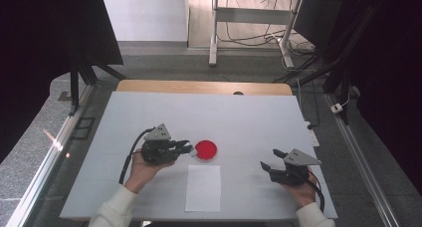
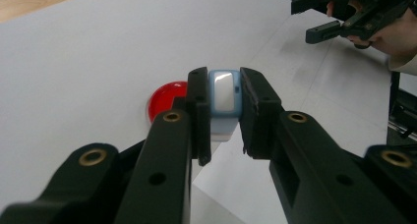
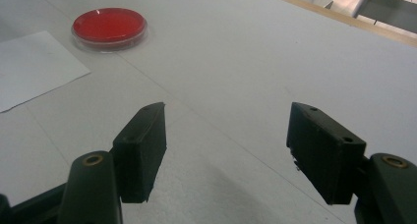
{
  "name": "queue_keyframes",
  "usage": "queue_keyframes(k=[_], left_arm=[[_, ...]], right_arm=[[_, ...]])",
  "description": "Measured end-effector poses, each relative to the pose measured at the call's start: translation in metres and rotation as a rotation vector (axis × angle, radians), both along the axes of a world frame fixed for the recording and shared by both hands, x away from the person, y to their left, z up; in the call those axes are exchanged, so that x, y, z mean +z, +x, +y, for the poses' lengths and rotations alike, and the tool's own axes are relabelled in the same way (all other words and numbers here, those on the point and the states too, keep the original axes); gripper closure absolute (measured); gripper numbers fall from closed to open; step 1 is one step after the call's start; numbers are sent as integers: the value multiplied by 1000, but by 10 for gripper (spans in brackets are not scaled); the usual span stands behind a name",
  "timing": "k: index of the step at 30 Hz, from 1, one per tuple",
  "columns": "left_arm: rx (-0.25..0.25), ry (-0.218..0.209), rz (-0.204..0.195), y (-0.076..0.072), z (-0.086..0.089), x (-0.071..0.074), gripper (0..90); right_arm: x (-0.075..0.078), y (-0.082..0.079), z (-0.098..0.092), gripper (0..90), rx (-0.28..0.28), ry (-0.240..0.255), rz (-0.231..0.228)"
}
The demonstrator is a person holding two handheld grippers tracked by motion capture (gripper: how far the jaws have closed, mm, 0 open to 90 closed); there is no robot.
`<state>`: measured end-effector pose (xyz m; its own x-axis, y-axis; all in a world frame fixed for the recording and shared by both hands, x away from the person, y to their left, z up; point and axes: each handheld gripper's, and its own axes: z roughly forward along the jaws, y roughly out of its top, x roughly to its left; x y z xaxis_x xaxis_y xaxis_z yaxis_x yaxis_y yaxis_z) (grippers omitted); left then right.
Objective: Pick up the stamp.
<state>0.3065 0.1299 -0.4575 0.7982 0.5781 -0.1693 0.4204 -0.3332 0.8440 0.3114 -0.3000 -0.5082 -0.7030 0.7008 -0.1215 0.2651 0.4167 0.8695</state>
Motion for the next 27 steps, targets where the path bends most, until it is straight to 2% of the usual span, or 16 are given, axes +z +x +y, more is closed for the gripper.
queue_keyframes(k=[8, 15, 21, 27], left_arm=[[-25, -14, 14, 1, -14, -5, 754], [-44, 1, 10, -2, -27, -6, 754], [-58, 14, 9, -3, -37, -8, 754], [-51, 3, 0, -4, -36, -5, 754]], right_arm=[[1, -1, 0, 311, -4, 3, 0], [2, -4, 2, 312, 9, -7, -16], [2, -4, 3, 312, 15, -7, -10], [3, -7, 3, 311, 20, -11, -18]])
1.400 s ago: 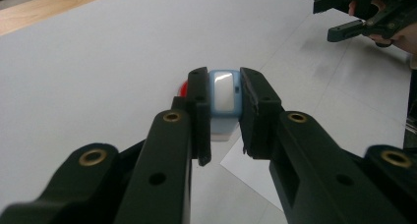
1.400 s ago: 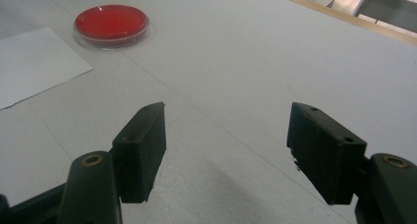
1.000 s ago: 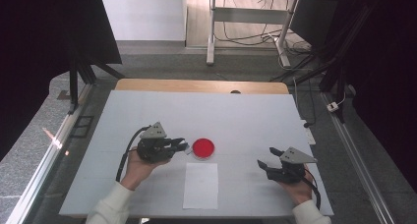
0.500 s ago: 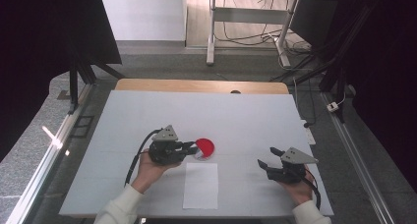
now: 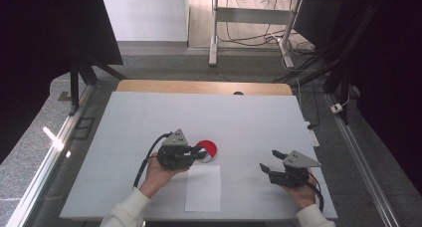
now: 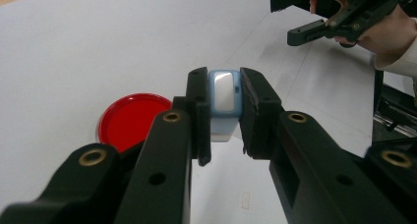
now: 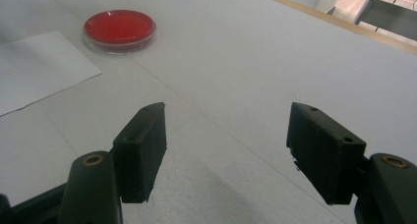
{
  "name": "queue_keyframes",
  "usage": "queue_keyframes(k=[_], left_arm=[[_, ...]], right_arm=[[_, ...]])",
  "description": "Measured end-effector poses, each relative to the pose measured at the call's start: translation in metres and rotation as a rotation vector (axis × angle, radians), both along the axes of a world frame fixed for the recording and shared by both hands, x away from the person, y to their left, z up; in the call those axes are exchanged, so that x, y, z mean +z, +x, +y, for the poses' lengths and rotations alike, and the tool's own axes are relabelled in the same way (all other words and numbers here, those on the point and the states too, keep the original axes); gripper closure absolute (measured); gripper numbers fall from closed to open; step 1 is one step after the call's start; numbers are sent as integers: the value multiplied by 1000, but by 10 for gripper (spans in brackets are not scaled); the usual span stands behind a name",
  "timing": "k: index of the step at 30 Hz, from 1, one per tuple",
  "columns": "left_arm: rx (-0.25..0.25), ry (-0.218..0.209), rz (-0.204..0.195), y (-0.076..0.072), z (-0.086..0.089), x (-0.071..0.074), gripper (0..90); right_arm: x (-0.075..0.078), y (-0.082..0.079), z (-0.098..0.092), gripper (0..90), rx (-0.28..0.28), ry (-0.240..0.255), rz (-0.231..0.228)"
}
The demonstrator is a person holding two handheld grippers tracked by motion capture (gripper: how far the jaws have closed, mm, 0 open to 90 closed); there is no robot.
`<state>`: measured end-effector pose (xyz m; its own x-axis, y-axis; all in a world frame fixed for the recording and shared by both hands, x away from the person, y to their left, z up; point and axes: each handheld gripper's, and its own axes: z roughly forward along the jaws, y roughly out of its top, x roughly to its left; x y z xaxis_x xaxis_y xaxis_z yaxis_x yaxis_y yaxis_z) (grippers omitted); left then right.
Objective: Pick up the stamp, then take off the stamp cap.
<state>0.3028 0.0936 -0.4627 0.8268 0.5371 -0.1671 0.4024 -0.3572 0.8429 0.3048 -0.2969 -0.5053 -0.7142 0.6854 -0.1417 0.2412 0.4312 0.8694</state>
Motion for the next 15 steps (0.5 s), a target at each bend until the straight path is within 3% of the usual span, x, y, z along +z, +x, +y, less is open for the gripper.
queue_keyframes(k=[11, 15], left_arm=[[16, -31, 5, 0, 10, 2, 754], [23, -22, 9, 1, 12, -1, 754]], right_arm=[[1, 1, 4, 305, 0, 13, 4], [2, 2, 8, 303, 0, 14, -2]])
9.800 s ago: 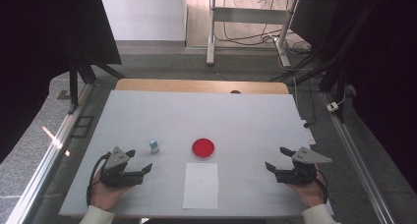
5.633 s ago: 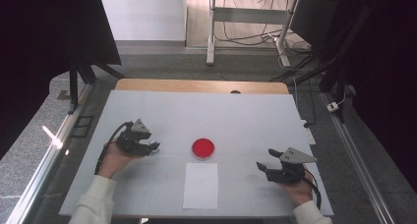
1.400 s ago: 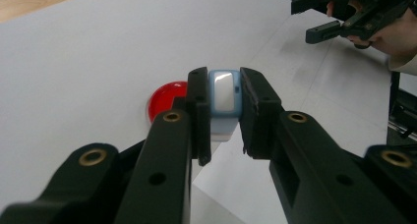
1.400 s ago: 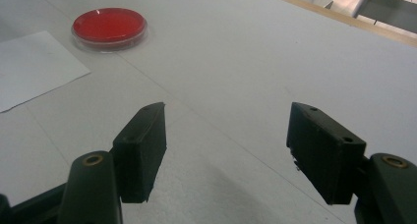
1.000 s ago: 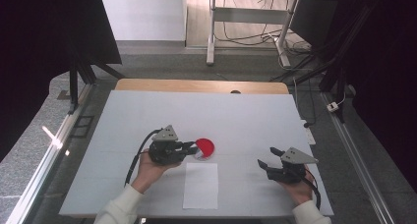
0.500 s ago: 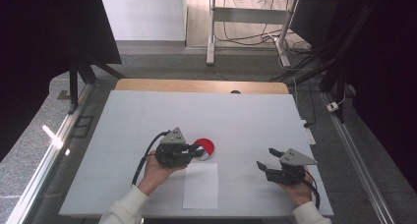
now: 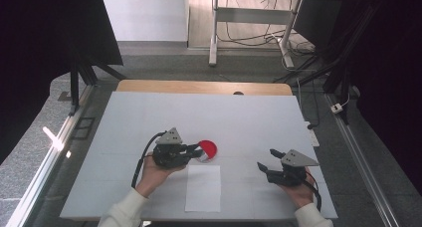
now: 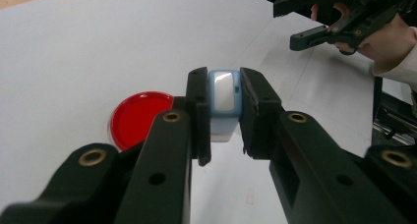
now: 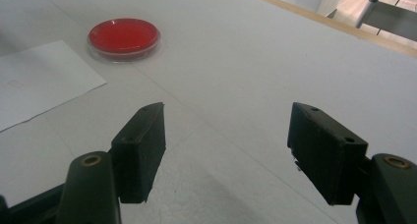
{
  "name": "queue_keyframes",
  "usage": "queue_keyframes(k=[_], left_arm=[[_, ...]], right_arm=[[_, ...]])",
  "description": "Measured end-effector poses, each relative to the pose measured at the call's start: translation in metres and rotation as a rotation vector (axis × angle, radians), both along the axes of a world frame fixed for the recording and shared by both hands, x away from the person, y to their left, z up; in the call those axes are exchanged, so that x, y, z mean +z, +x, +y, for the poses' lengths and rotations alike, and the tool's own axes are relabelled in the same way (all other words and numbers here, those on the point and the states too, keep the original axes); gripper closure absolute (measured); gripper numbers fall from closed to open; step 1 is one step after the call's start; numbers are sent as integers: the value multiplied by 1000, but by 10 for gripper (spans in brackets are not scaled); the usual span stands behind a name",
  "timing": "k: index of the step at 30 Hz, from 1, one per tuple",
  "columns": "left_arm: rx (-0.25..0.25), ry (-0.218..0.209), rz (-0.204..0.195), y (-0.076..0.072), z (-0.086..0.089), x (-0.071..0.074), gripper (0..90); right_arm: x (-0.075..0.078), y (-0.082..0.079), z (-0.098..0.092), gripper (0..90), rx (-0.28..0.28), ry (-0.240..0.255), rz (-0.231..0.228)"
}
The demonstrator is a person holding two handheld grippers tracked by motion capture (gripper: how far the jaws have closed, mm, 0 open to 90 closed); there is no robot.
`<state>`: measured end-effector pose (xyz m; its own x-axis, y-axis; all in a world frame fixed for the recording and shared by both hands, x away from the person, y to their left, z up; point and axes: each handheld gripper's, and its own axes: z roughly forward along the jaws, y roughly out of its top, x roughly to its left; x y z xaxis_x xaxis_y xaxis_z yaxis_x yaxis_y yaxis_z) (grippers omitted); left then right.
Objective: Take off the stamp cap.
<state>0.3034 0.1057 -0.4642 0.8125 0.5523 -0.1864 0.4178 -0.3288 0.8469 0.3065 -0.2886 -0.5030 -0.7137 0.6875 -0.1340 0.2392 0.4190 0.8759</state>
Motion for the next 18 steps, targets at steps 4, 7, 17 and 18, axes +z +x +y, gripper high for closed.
queue_keyframes(k=[4, 7, 17, 18], left_arm=[[2, -7, -2, 0, 0, 0, 754], [2, 0, -1, 1, 0, -1, 754], [9, 0, 4, 1, -3, -2, 753], [9, 0, 4, 0, -3, -1, 754]], right_arm=[[3, -2, 6, 303, -2, 10, -3], [5, -4, 10, 305, 2, 11, 3], [6, -10, 22, 313, 26, 6, -5], [7, -11, 23, 314, 25, 0, -3]])
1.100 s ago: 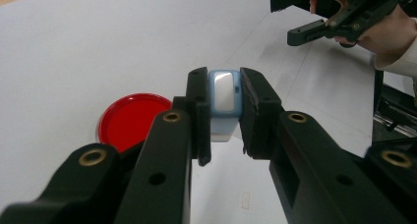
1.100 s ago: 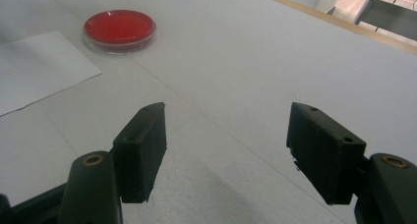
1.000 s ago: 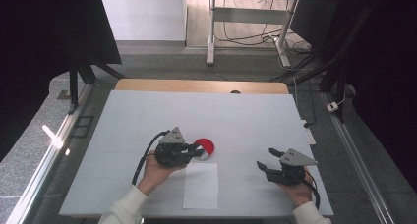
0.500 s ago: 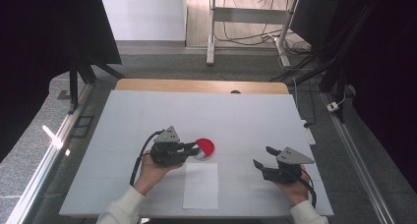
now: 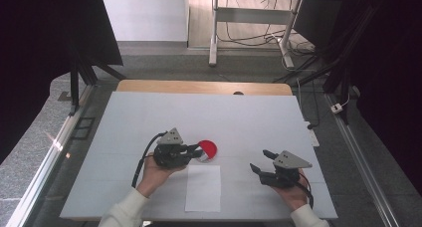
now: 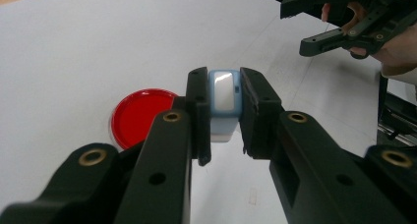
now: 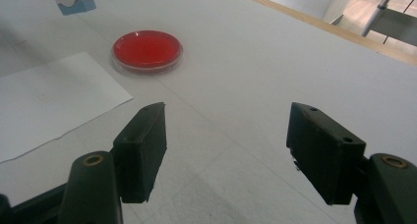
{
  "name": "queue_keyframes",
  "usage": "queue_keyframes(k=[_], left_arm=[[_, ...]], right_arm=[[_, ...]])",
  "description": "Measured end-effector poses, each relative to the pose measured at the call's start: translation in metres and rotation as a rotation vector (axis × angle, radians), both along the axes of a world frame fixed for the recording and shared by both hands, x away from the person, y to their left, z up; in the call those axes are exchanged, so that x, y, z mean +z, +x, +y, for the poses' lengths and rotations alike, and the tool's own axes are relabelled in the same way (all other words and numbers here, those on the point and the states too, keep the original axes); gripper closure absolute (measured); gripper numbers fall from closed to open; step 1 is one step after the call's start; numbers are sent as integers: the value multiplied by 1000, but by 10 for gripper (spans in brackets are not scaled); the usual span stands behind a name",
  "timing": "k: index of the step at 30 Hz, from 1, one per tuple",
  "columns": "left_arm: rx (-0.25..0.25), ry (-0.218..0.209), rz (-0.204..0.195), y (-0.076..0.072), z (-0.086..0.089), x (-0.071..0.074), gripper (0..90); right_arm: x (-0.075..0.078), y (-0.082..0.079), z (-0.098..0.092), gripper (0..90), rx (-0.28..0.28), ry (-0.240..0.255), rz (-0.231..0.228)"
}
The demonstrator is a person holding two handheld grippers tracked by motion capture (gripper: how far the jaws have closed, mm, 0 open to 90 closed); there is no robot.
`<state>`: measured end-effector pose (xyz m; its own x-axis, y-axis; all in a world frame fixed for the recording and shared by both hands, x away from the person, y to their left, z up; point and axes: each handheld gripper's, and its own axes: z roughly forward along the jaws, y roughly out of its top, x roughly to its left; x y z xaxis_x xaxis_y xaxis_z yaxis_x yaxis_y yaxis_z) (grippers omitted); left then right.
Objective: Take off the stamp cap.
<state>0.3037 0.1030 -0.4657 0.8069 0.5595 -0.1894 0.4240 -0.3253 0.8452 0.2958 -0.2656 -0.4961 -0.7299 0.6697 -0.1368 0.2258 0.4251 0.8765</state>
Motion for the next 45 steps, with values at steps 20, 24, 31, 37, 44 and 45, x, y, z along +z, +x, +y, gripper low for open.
queue_keyframes(k=[20, 24, 31, 37, 44, 45], left_arm=[[4, -3, -2, 0, -1, -1, 754], [5, -5, -1, 0, -2, -1, 754], [5, -10, -1, 0, -1, 0, 754], [1, -9, 1, 0, -2, -1, 754], [0, -11, 1, 1, -2, -1, 754], [0, -10, 2, 1, -2, -1, 754]], right_arm=[[-6, -2, 24, 317, 39, -21, 10], [-7, -2, 26, 317, 38, -19, 8], [-10, 0, 31, 318, 38, -19, 11], [-10, 0, 39, 321, 39, -12, 9], [-12, 0, 47, 322, 57, -14, 11], [-12, 0, 48, 322, 56, -17, 13]])
